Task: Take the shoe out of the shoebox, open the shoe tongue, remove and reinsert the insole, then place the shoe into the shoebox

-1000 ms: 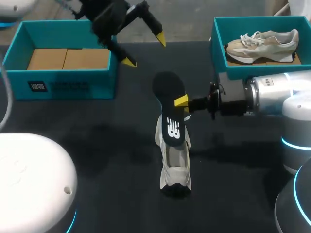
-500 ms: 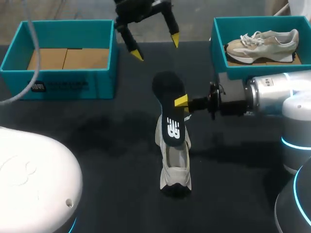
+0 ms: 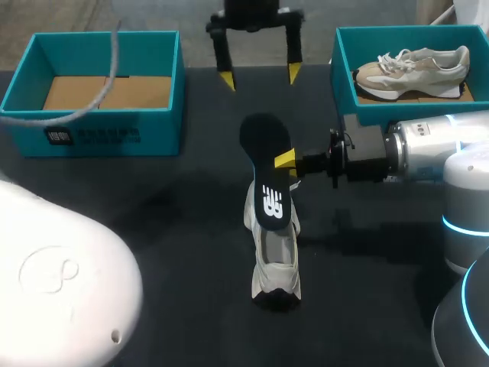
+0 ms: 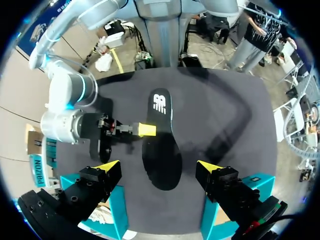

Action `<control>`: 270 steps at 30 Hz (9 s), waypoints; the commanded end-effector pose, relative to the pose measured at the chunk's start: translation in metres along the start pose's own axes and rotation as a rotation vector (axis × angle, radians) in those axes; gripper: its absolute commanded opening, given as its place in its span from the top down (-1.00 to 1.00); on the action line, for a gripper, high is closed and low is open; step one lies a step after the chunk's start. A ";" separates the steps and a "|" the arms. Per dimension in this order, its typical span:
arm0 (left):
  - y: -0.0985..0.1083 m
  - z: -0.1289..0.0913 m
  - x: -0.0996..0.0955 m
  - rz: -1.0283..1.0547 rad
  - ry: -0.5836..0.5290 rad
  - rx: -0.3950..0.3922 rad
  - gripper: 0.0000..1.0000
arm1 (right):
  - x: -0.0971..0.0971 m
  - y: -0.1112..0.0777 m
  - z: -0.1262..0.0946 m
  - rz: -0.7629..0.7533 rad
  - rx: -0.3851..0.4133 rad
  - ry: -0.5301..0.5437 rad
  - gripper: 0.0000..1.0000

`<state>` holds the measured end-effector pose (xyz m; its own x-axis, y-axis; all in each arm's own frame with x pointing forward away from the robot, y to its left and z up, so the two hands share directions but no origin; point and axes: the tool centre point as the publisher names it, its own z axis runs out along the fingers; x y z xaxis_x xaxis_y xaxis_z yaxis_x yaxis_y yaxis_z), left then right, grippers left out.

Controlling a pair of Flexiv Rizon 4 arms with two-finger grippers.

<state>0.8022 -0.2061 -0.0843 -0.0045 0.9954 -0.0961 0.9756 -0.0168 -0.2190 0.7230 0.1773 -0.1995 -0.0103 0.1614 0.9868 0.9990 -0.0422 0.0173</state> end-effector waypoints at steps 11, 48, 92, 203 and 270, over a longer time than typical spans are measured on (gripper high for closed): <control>0.007 0.005 -0.018 -0.018 0.222 -0.027 -1.00 | 0.001 0.000 0.001 0.002 0.001 -0.007 1.00; -0.021 -0.012 0.040 0.070 -0.739 -0.155 -1.00 | 0.001 0.000 0.001 0.002 0.001 -0.007 1.00; -0.028 0.041 0.090 0.150 -1.303 -0.208 -1.00 | 0.006 -0.005 0.004 0.008 -0.037 -0.006 1.00; -0.023 0.114 0.039 -0.005 -1.504 -0.214 0.59 | 0.021 -0.035 0.034 -0.004 -0.078 0.028 1.00; -0.062 0.119 0.083 -0.052 -1.382 0.032 1.00 | -0.004 -0.032 -0.038 -0.208 -0.040 -0.137 -1.00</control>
<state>0.7197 -0.1431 -0.1995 -0.2622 0.0830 -0.9614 0.9648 0.0018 -0.2629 0.6917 0.1577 -0.2056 -0.2090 0.2920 0.9333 0.9701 -0.0590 0.2356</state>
